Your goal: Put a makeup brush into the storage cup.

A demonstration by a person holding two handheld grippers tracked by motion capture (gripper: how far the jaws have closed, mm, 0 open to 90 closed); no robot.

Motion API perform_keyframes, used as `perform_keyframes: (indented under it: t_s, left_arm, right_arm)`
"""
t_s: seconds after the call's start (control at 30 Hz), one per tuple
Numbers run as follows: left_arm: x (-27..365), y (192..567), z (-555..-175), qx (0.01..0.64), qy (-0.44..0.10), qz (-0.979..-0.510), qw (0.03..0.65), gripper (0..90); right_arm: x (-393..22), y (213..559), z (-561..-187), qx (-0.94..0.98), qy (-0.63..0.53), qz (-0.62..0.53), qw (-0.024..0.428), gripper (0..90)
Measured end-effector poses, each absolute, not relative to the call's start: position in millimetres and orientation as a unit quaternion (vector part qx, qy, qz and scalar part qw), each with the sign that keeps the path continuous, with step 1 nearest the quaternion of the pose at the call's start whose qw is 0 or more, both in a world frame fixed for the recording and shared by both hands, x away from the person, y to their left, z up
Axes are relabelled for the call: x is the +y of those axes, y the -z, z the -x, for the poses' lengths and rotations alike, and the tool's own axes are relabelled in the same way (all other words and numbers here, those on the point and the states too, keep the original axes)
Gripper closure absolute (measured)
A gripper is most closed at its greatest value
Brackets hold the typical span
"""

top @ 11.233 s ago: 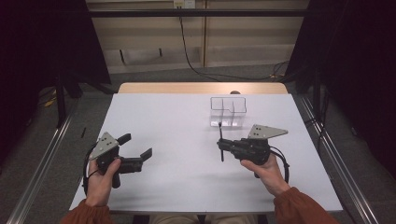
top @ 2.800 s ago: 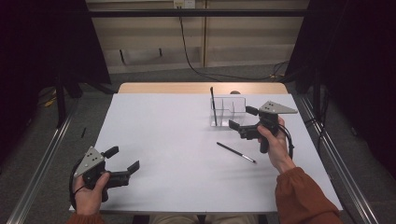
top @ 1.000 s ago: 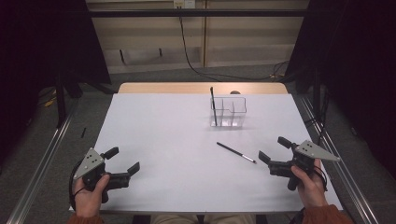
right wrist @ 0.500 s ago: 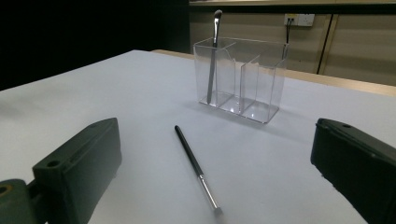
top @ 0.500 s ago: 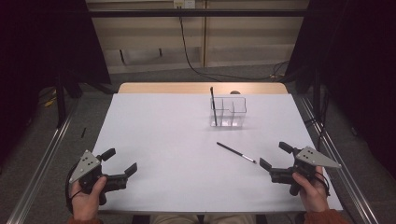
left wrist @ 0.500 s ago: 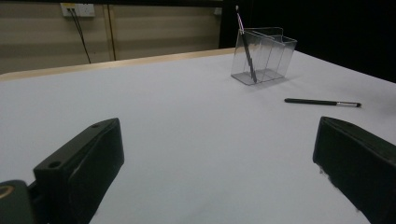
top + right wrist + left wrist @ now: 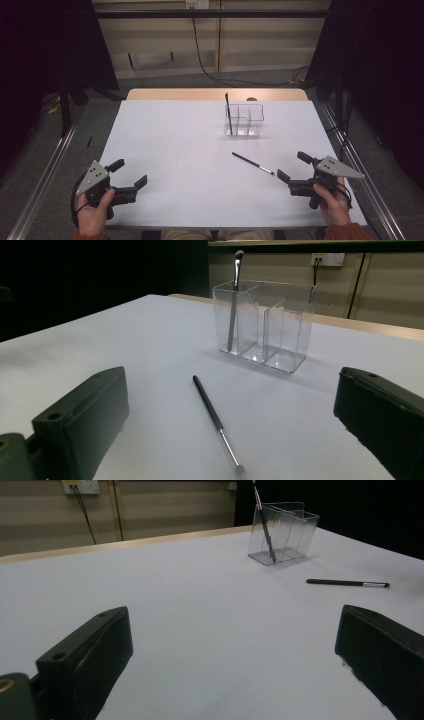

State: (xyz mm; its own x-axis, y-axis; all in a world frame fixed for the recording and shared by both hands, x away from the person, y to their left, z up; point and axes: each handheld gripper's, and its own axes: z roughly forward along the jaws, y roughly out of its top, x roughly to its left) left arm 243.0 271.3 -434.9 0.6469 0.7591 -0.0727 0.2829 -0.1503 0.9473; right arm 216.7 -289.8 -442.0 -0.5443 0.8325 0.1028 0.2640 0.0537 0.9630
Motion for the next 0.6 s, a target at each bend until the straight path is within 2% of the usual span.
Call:
perform_keyframes:
  t_s: [0.6]
  left_arm:
    - [271,435,-243,0.362,-0.217,-0.722,0.548,2.0]
  right_arm:
    - [-277,430,-244,0.685,-0.556,-0.395,0.256,1.5]
